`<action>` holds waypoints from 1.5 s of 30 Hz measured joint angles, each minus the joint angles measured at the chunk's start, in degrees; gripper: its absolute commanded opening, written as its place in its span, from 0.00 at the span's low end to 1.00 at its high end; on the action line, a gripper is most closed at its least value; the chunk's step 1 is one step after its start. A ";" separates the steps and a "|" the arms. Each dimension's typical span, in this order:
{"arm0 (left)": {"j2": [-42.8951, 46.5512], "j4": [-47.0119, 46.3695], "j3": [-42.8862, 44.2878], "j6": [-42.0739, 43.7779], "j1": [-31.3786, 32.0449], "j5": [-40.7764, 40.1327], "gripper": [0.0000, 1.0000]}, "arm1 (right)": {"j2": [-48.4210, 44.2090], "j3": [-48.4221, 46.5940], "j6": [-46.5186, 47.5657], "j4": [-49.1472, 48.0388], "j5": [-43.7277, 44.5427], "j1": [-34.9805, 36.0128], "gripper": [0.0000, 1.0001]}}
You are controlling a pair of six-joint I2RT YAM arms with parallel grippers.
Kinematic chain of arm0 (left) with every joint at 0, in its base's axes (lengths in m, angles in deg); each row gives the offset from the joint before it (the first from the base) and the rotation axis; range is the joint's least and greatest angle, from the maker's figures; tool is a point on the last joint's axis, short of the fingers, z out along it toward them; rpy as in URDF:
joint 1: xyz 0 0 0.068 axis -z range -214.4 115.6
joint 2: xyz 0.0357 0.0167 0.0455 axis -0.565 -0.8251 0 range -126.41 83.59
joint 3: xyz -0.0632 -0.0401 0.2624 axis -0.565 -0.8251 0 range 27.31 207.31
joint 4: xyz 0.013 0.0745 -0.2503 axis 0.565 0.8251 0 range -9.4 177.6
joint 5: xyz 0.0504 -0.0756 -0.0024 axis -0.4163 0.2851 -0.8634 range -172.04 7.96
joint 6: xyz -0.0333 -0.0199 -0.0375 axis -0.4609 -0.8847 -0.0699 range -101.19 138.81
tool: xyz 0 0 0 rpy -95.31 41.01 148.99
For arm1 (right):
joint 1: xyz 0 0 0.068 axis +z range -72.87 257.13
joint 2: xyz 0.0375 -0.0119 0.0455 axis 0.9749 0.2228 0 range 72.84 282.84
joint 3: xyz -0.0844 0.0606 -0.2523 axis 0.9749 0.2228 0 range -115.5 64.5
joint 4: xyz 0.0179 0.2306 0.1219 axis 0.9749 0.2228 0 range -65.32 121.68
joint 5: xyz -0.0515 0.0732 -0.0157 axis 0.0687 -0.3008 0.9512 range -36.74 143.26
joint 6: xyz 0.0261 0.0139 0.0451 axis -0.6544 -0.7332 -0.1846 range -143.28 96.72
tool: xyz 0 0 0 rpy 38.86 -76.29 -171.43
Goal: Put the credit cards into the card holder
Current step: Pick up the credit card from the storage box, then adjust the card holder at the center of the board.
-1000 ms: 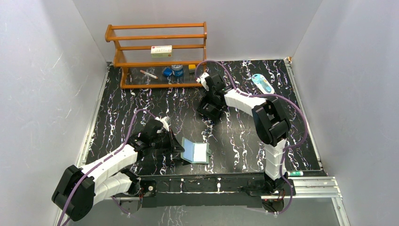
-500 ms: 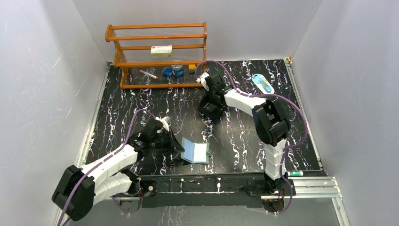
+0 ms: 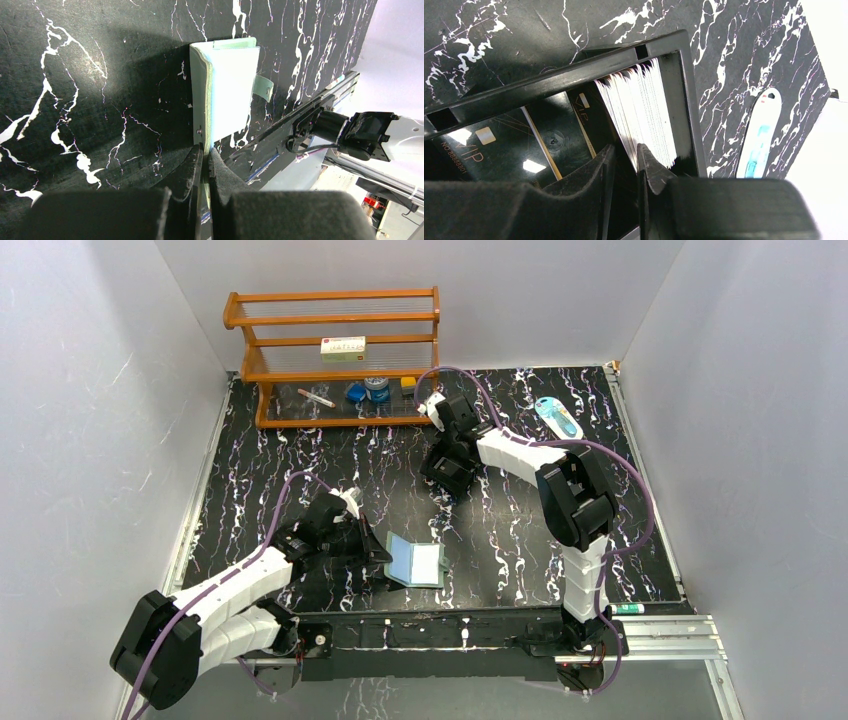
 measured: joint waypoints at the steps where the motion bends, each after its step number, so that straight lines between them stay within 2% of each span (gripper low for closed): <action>1: 0.00 0.00 0.00 0.00 0.00 0.00 0.00 | 0.00 -0.02 0.00 0.00 0.07 0.00 0.29; 8: 0.00 0.00 0.00 -0.02 0.00 0.00 0.00 | -0.04 -0.04 -0.04 0.13 0.17 0.00 0.21; 22: 0.02 0.04 0.00 -0.02 0.00 -0.02 0.00 | -1.25 -0.33 0.00 0.46 0.44 -0.02 0.21; 31: 0.02 0.02 0.00 -0.42 0.00 -0.02 0.00 | -2.67 -1.90 -1.68 5.11 -2.03 0.02 0.00; 39: 0.00 -0.26 1.60 -2.16 0.00 -0.04 0.00 | -11.39 -1.62 -6.51 8.52 -6.91 -0.04 0.00; 45: -1.18 -4.20 1.75 -5.18 0.00 0.13 0.00 | -15.30 -1.53 -13.53 10.56 -10.78 -0.04 0.00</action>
